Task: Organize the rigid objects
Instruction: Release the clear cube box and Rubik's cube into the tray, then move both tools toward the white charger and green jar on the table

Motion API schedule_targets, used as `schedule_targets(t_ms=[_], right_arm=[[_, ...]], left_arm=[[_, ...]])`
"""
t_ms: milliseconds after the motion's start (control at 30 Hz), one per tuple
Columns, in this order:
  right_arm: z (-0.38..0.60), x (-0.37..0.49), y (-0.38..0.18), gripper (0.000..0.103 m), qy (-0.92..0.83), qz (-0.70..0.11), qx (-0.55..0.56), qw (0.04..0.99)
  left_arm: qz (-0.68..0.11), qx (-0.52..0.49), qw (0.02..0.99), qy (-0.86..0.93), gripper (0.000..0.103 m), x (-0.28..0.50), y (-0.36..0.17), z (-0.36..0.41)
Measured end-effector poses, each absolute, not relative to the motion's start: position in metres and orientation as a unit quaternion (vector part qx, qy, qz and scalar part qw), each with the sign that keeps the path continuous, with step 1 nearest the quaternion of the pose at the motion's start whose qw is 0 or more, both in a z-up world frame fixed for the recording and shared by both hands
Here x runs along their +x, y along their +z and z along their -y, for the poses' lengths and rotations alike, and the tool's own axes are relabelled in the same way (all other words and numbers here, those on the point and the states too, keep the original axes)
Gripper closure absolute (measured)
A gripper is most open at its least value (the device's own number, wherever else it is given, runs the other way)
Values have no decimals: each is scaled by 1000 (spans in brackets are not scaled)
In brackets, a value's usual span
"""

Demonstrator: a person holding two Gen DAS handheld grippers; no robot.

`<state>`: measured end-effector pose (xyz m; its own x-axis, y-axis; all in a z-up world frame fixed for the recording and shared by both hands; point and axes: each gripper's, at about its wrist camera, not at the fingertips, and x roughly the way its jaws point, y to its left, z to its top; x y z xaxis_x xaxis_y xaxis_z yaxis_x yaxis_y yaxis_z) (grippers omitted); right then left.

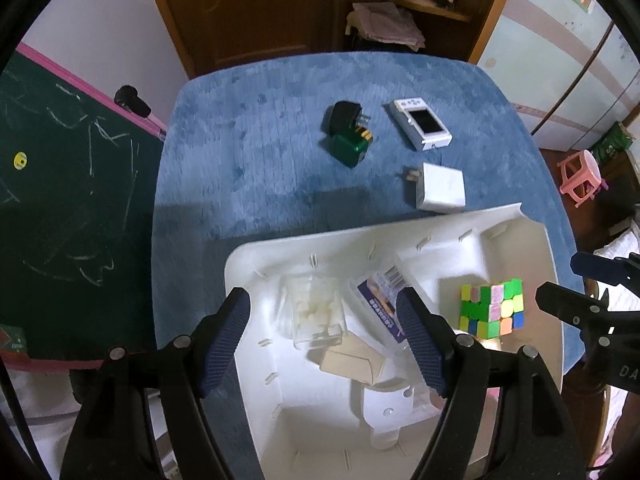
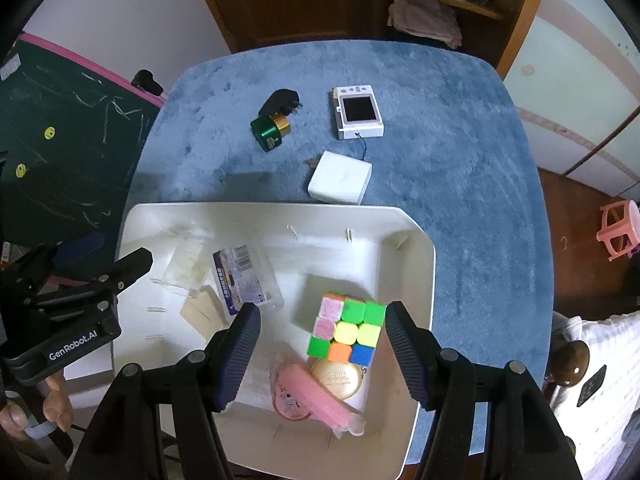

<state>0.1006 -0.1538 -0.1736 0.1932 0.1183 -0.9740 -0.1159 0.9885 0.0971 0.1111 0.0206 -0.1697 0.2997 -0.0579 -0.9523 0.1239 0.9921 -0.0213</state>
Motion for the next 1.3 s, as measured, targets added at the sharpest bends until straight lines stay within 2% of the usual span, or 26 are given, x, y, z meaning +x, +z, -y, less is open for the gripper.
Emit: schedule_targets(t_ms=[367, 467, 633, 833, 1300], right_arm=[[163, 137, -135, 37, 83, -605, 13, 791], [166, 156, -130, 28, 81, -606, 14, 792], [174, 194, -136, 28, 81, -617, 40, 781], [180, 234, -165, 28, 82, -649, 91, 751], [169, 264, -288, 28, 52, -735, 135, 662]], left_arm=[[-543, 46, 837, -54, 24, 157, -125, -20], [-531, 46, 844, -52, 24, 177, -112, -21], [-531, 51, 844, -57, 24, 216, -108, -16], [-560, 56, 823, -75, 24, 258, -132, -7], [-642, 48, 757, -105, 24, 309, -212, -1]])
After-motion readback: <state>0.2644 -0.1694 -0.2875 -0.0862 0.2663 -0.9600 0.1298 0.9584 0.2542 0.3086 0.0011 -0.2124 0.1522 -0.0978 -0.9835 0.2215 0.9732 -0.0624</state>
